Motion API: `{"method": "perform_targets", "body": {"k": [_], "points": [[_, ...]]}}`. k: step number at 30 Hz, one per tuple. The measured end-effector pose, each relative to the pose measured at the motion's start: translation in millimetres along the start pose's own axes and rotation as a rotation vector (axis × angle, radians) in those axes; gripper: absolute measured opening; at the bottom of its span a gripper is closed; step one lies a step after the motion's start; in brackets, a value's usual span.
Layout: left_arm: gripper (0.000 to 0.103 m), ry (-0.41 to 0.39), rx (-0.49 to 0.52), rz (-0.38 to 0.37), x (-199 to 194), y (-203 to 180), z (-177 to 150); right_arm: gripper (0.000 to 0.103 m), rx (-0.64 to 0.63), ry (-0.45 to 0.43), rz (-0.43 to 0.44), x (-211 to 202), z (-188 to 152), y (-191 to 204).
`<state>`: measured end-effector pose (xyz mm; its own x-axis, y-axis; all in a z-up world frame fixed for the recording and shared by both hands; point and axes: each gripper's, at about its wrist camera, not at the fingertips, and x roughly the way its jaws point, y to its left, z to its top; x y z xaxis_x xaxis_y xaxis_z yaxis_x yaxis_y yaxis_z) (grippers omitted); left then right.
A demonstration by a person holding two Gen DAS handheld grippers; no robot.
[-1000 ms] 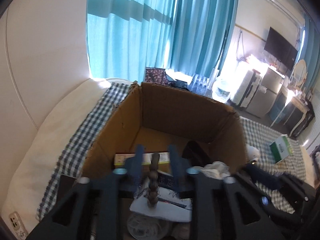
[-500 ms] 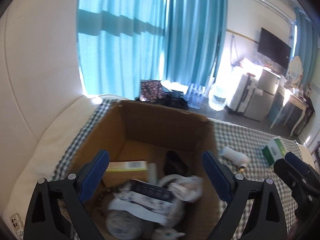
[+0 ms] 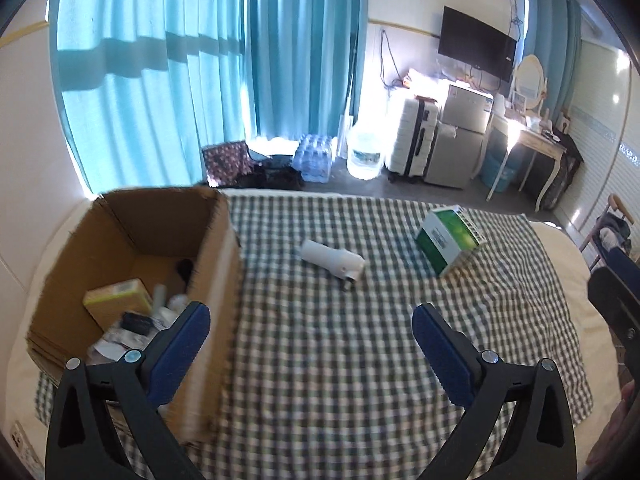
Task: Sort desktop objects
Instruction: 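Move both tools toward the white bottle and green medicine box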
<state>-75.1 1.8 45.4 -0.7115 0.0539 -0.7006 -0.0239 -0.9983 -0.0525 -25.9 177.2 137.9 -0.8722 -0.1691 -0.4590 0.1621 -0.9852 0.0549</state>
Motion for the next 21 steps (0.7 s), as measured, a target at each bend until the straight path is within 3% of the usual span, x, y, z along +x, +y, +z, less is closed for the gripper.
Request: {"method": "perform_targets", "body": {"k": [8,21], "points": [[0.103,0.078,-0.118,0.036,66.9,-10.5,4.6,0.095,0.067,0.062,-0.039,41.1,-18.0,-66.2],[0.103,0.167,-0.252,0.124,213.2,6.3,21.8,0.094,-0.015,0.171,-0.028,191.4,-31.7,-120.4]]}}
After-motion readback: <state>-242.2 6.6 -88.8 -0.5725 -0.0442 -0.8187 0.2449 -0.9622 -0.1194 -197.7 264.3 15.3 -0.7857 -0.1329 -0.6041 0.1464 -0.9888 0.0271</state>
